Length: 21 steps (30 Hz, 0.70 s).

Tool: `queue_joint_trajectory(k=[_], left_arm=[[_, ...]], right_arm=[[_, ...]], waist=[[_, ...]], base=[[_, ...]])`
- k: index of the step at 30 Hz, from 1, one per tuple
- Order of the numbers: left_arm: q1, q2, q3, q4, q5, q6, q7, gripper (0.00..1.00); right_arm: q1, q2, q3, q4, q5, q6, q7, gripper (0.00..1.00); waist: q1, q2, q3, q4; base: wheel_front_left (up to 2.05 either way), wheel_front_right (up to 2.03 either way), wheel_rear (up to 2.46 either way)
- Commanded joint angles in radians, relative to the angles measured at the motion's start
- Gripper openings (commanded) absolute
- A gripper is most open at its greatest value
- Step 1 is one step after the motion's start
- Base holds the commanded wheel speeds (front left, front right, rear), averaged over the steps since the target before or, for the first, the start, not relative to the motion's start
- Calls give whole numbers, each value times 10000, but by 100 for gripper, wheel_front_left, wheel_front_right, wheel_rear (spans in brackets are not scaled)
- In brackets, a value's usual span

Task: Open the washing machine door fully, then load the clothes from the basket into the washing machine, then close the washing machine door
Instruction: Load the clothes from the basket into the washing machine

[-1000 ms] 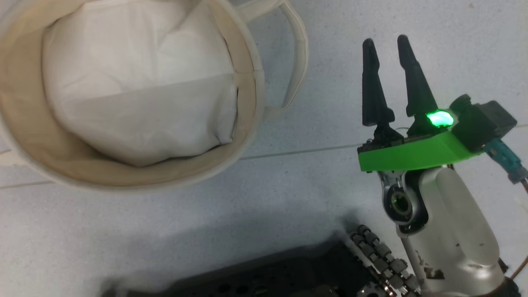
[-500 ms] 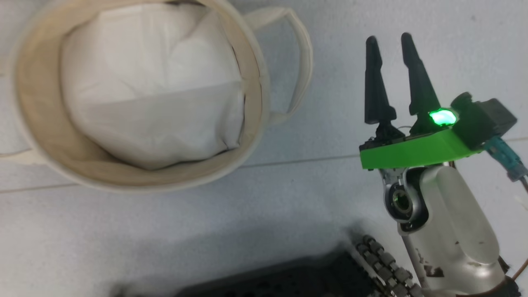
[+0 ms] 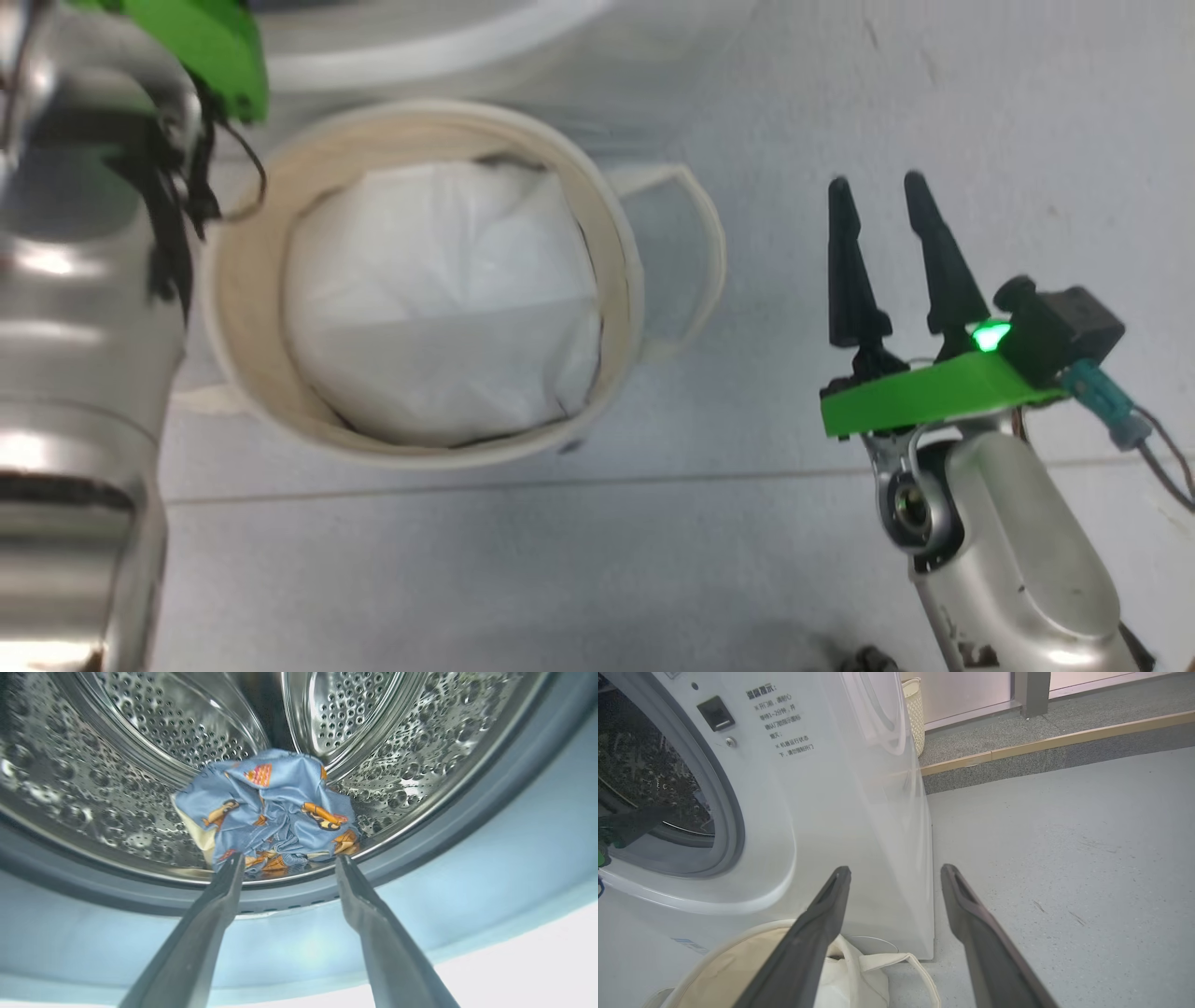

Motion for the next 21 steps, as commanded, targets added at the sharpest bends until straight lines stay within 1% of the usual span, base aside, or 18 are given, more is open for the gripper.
queue_joint_trajectory(k=[1,5,10,11,15,21], left_arm=[[370,362,56,-471,-61,41,-116,100],[1583,332,103,-995,-220,45,-117,100],[3162,225,287,-1734,-515,158,-118,100],[3162,225,287,-1734,-515,158,-118,100],[4444,84,664,-2222,-1012,-24,-119,100],[6393,5,823,-3488,-1046,243,-119,100]], right_arm=[[416,68,238,-185,-26,2,-122,100],[701,68,252,-54,39,2,-122,100],[1048,68,247,97,53,2,-122,100],[1048,68,247,97,53,2,-122,100],[1342,68,343,206,67,2,-122,100],[1682,68,355,316,-51,2,-122,100]], waist=[[0,-1,-848,371],[0,-1,-1561,501],[0,-1,-2421,634],[0,-1,-2421,634],[0,-1,-3119,709],[0,-1,-3887,880]], base=[[0,0,0],[0,0,0],[0,0,0],[0,0,0],[0,0,0],[0,0,0]])
